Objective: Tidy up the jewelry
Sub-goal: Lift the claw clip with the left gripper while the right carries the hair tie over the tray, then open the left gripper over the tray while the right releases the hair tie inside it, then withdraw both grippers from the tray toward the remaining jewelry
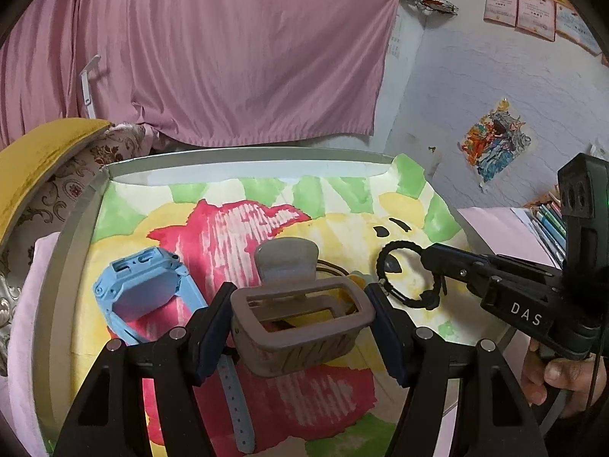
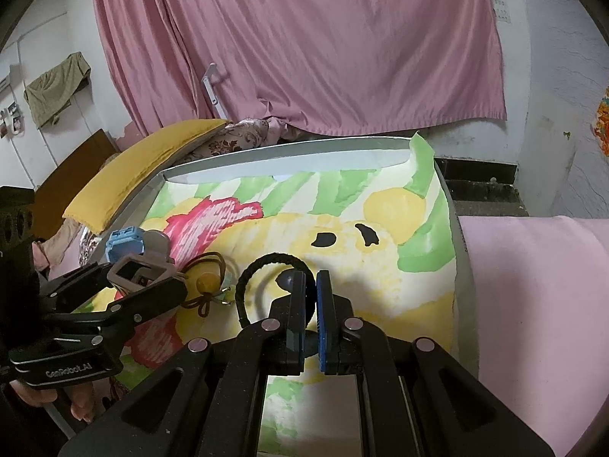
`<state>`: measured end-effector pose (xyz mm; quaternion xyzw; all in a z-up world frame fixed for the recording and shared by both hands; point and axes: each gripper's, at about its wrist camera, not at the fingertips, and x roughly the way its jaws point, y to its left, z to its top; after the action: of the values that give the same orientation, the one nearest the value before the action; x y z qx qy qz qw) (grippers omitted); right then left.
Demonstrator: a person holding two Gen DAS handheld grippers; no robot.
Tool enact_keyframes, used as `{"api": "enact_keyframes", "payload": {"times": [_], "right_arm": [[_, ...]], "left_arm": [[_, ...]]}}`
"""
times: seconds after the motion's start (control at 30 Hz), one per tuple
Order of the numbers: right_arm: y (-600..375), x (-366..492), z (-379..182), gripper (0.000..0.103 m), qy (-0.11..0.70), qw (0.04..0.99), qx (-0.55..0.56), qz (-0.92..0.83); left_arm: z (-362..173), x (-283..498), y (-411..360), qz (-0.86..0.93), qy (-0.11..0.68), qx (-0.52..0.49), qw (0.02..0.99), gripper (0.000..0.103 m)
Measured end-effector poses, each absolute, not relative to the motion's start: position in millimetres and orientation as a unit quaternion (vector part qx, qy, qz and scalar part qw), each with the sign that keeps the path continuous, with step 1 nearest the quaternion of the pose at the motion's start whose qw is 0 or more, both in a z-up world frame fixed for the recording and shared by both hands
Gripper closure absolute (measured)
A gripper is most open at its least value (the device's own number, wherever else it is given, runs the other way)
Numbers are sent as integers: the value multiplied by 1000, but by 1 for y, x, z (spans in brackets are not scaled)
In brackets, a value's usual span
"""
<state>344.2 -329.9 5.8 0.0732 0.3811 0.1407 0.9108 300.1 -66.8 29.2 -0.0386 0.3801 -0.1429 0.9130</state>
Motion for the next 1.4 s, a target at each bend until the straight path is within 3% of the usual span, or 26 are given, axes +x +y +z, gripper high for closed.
{"api": "enact_keyframes", "payload": {"times": [0.23, 0.4, 0.47, 0.6, 0.73, 0.83, 0.97, 1.07, 1.4], "right_arm": [[-330, 341, 7, 97, 374, 915, 75, 135], [-333, 331, 16, 91, 351, 925, 73, 126], [-336, 325, 21, 72, 335, 931, 79, 125], [-339, 308, 34, 67, 296, 944, 79, 120], [-339, 283, 52, 38, 242, 961, 74, 114], [-336, 260, 65, 28, 203, 971, 61, 108], [-334, 232, 77, 7, 158, 979, 59, 113], [-332, 216, 82, 3, 135, 983, 55, 111], [-322, 176, 87, 2, 106, 986, 40, 122]], "left_arm": [[30, 299, -64, -146, 377, -50, 913, 37], [37, 293, -58, -144, 355, -64, 921, 29], [42, 289, -56, -144, 342, -72, 926, 28], [53, 279, -52, -134, 316, -77, 936, 26], [66, 259, -45, -122, 282, -82, 948, 14], [74, 240, -39, -112, 255, -78, 957, 7], [83, 215, -32, -100, 216, -71, 969, 1], [89, 196, -27, -95, 189, -69, 975, 1], [88, 150, -10, -90, 158, -58, 982, 1]]}}
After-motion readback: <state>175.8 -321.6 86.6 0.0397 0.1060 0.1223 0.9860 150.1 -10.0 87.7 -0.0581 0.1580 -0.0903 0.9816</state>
